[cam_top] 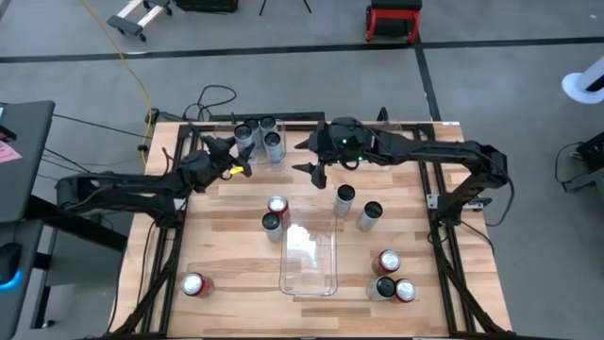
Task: Sort soda cans
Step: Put the white-blue soda can into the top left transparent bin, then put the white-yellow soda can into the top right transparent bin
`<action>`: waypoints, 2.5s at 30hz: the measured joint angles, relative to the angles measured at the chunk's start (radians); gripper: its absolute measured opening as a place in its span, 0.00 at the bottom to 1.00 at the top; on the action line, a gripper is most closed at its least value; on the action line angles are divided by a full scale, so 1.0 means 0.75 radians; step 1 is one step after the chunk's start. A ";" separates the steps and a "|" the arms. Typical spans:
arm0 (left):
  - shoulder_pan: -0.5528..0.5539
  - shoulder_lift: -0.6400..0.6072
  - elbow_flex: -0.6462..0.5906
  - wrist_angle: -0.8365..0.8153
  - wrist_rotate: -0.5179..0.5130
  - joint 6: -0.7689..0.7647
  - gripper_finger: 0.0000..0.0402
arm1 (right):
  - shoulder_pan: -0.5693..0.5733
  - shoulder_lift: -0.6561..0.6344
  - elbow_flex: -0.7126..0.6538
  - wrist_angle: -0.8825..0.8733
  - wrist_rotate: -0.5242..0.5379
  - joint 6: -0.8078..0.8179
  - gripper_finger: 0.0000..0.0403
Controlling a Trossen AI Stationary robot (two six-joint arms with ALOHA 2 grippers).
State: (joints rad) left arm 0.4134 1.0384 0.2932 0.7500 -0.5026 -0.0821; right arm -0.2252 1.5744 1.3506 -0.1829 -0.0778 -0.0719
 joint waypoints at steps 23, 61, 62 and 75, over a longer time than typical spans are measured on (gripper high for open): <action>0.045 0.728 0.001 0.709 -0.002 0.047 0.62 | -0.032 0.001 0.000 -0.043 0.002 -0.006 0.76; 0.039 0.149 0.002 0.059 0.100 0.128 0.84 | 0.109 -0.234 -0.132 -0.274 0.462 -0.083 0.76; 0.032 0.084 0.002 0.000 0.100 0.127 0.84 | 0.108 -0.253 -0.132 -0.298 0.463 -0.075 0.76; -0.183 -0.626 0.002 -0.402 0.204 0.165 0.84 | 0.304 -0.584 -0.258 -0.707 1.051 0.233 0.76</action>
State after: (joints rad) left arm 0.2763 0.5691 0.2943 0.4483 -0.3493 0.0413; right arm 0.0032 1.1361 1.1568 -0.7132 0.7103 0.1031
